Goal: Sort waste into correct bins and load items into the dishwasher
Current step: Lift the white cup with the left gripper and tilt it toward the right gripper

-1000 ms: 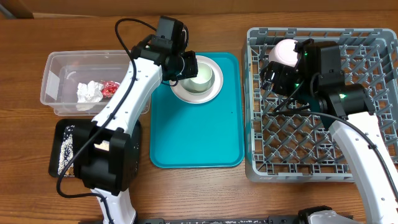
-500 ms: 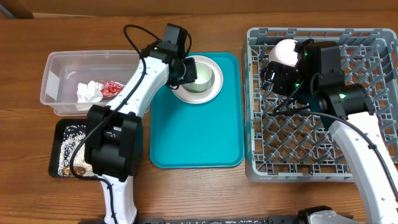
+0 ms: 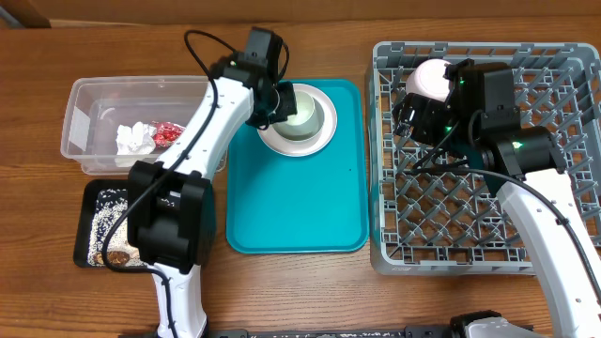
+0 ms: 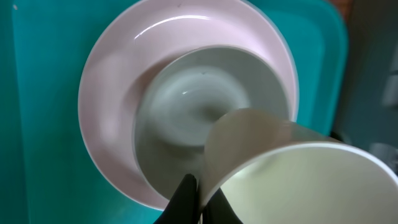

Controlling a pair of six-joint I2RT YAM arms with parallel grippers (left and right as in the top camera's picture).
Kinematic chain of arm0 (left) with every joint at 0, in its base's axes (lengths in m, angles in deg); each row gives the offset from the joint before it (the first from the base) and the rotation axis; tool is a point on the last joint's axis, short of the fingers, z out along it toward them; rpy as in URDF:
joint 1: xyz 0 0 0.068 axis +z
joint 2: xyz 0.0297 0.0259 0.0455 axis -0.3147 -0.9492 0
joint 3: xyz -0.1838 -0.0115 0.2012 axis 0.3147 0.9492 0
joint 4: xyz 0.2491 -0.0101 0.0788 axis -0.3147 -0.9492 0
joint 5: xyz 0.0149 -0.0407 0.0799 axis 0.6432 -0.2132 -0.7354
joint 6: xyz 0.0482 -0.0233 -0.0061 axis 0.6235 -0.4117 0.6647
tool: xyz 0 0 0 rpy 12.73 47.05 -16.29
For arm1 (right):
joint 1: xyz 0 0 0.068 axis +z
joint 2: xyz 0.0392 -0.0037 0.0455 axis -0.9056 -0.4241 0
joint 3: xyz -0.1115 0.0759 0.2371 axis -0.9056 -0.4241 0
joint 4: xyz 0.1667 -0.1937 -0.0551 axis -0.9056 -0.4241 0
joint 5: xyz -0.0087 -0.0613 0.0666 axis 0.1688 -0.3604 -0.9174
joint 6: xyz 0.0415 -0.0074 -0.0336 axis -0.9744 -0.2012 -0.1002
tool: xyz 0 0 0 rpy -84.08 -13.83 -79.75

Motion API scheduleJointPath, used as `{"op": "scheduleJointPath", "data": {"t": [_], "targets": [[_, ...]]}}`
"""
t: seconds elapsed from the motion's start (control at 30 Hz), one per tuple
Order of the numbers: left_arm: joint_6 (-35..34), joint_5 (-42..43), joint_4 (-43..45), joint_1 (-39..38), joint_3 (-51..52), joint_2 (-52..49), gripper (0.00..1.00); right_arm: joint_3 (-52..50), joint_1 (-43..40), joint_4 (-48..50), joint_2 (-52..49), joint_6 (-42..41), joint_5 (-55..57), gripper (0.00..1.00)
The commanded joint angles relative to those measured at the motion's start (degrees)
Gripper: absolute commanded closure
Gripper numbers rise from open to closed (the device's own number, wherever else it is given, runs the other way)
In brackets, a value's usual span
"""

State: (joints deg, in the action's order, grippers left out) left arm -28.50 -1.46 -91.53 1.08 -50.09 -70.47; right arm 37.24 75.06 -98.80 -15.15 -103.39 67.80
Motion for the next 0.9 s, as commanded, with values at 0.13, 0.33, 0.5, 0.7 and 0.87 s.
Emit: {"op": "scheduleJointPath", "data": {"t": [0.13,0.33,0.5,0.7,0.87], "targets": [[5.66,25.94,-6.99,5.55,-9.75,8.7,0.96,0.87,-0.17,2.86,0.85,8.2,-16.2,0.0],[19.87,67.25,-12.59,13.07,-10.69,9.88,0.96,0.87,-0.17,8.28,0.85,23.63,-44.83,0.0],[24.37,72.5,-16.09,15.37,-10.67,9.88,0.96,0.87,-0.94,17.92,0.85,23.98,-56.17,0.0],[25.44,73.13,-15.69,11.54,-10.67,9.9,0.96,0.81,-0.79,20.57,0.85,24.0,-58.34,0.0],[25.35,72.08,-12.57,7.93,-10.67,9.88,0.96,0.81,-0.79,21.2,0.83,24.04,-63.21,0.0]]}}
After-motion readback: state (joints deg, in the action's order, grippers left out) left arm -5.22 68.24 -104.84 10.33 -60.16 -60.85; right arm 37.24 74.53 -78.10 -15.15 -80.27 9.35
